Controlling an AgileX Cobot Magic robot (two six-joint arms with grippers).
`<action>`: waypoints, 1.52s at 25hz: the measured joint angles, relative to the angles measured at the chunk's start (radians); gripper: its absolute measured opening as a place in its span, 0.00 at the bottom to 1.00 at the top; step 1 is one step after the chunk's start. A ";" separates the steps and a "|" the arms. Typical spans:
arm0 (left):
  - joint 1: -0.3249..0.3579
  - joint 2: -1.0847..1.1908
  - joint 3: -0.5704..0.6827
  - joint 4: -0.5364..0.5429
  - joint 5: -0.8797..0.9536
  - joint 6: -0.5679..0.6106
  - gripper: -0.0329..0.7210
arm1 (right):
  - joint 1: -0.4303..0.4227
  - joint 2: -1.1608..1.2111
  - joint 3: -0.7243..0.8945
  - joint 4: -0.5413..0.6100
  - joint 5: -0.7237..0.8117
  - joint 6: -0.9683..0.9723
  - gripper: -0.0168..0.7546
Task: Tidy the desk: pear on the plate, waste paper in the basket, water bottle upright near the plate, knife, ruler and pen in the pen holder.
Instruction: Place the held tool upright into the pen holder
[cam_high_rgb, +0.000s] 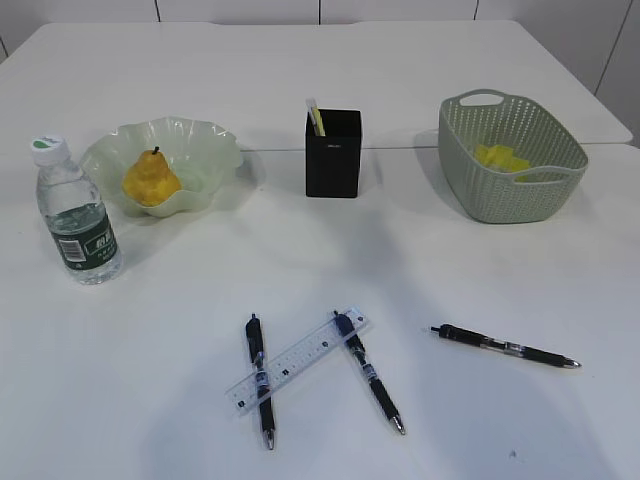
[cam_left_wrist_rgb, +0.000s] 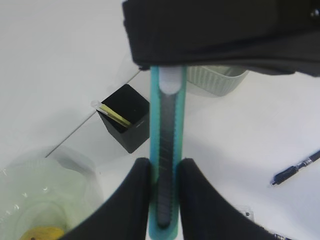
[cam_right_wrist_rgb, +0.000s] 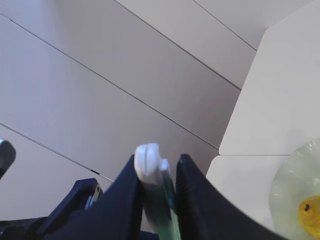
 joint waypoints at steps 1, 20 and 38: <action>0.000 0.000 0.000 0.000 0.000 0.000 0.18 | 0.000 0.000 0.000 0.000 0.000 -0.002 0.21; 0.000 0.000 0.000 -0.006 -0.006 0.000 0.18 | 0.000 0.000 0.000 -0.002 -0.004 -0.007 0.21; 0.000 0.000 0.000 -0.014 -0.018 0.000 0.31 | 0.000 0.000 0.000 0.033 0.012 -0.014 0.19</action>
